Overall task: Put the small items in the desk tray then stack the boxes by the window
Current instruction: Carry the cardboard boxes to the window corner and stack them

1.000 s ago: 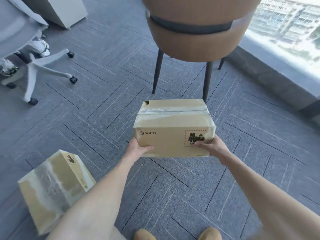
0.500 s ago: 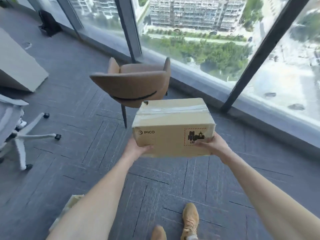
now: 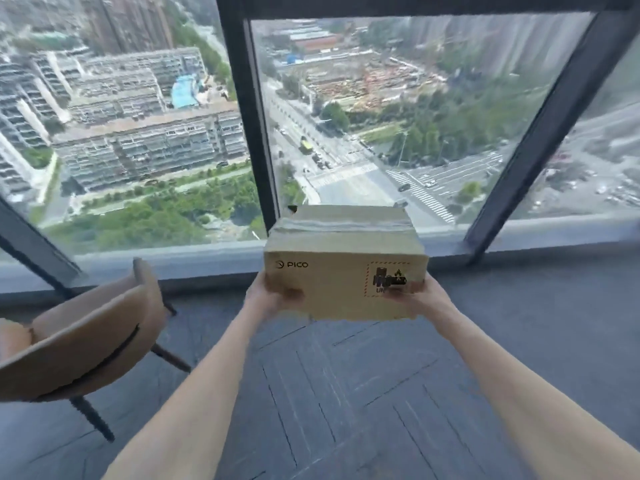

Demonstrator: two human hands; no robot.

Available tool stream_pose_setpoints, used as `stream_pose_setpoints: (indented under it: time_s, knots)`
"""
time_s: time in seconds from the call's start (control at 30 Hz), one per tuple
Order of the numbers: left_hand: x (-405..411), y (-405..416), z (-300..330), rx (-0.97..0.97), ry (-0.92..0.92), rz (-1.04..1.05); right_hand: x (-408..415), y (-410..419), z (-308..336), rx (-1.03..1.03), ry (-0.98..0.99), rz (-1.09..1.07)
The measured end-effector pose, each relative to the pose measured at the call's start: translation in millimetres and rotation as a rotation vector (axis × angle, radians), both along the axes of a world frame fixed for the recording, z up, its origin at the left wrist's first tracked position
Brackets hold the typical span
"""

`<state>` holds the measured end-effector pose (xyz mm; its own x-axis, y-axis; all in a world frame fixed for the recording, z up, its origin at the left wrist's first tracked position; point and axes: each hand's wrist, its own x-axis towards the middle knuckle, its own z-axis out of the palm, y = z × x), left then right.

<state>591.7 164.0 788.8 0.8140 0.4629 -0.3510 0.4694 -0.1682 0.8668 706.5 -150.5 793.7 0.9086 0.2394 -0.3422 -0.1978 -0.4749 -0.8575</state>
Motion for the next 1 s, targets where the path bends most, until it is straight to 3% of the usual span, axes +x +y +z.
stream_pose_setpoints:
  time_s: [0.2, 0.57, 0.67, 1.0]
  knots:
    - [126, -167, 56, 0.005, -0.098, -0.301, 40, -172, 41, -0.014, -0.011, -0.338]
    - [348, -479, 90, 0.077, -0.197, -0.689, 141, -476, 67, -0.001, -0.094, -0.641]
    - [403, -541, 99, 0.063, -0.212, -0.803, 162, -532, 77, -0.033, -0.142, -0.702]
    - [572, -687, 87, -0.036, -0.223, -0.888, 285, -665, 80, -0.078, -0.212, -0.807]
